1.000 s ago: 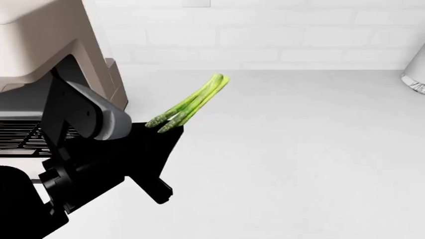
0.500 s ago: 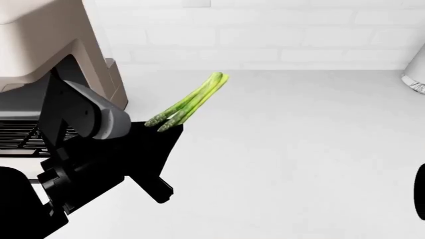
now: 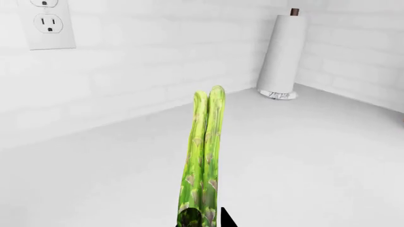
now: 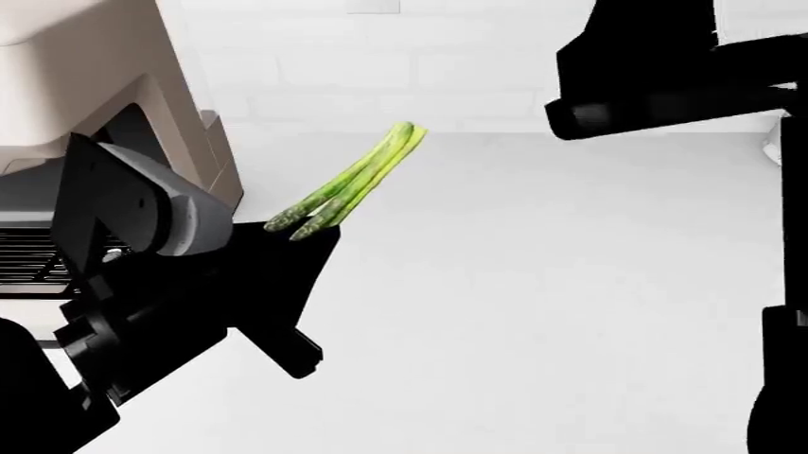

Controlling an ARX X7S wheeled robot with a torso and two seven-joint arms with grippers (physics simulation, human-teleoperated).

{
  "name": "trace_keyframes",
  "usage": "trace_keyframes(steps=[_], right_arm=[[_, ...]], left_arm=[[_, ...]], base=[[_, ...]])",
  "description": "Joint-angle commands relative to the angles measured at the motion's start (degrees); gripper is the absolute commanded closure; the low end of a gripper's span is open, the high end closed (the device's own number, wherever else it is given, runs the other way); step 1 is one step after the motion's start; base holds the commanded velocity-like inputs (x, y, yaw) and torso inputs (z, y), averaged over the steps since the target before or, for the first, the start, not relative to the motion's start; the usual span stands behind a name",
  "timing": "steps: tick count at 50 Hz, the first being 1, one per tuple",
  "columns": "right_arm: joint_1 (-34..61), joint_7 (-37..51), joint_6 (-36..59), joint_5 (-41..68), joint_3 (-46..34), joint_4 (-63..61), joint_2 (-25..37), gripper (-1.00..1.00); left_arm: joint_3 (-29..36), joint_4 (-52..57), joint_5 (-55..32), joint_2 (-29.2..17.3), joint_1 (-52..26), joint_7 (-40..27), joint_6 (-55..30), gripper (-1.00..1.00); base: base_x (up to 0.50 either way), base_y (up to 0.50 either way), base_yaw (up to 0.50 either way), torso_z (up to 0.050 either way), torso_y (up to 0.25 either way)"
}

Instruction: Pick the brussel sprout, asparagus from the counter and place them in the cabinet. Then close the cabinet.

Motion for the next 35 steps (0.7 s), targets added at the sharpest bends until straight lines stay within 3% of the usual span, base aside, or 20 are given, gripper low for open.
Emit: trace_keyframes(steps=[1, 12, 18, 26, 35], right_arm=[[0.44, 7.42, -16.19, -3.39, -15.59, -1.39, 9.91, -1.00], [1.91, 10.92, -23.13, -6.80, -25.55, -1.42, 13.72, -1.00], [7.56, 14.16, -28.20, -8.20, -35.09, -1.46, 16.51, -1.00], [13.91, 17.50, -35.99, -11.19, -46.97, -1.43, 20.52, -1.00], [12.87, 17.30, -41.33, -14.44, -50.07, -1.22, 22.81, -1.00]], left_arm=[[-0.16, 0.19, -1.31, -0.41, -1.06, -1.35, 0.54, 1.00], [-0.02, 0.12, -2.07, -0.59, -2.08, -2.15, 0.75, 1.00], [0.07, -0.56, -3.39, -0.99, -4.58, -3.17, 0.71, 1.00], [2.05, -4.43, -9.85, -1.92, -19.86, -8.65, -0.80, 1.00], [6.02, -8.91, -13.42, 0.04, -33.58, -13.15, -3.11, 1.00]], base=[[0.00, 0.00, 0.00, 0.000, 0.000], [0.00, 0.00, 0.00, 0.000, 0.000], [0.00, 0.00, 0.00, 0.000, 0.000], [0.00, 0.00, 0.00, 0.000, 0.000], [0.00, 0.00, 0.00, 0.000, 0.000]])
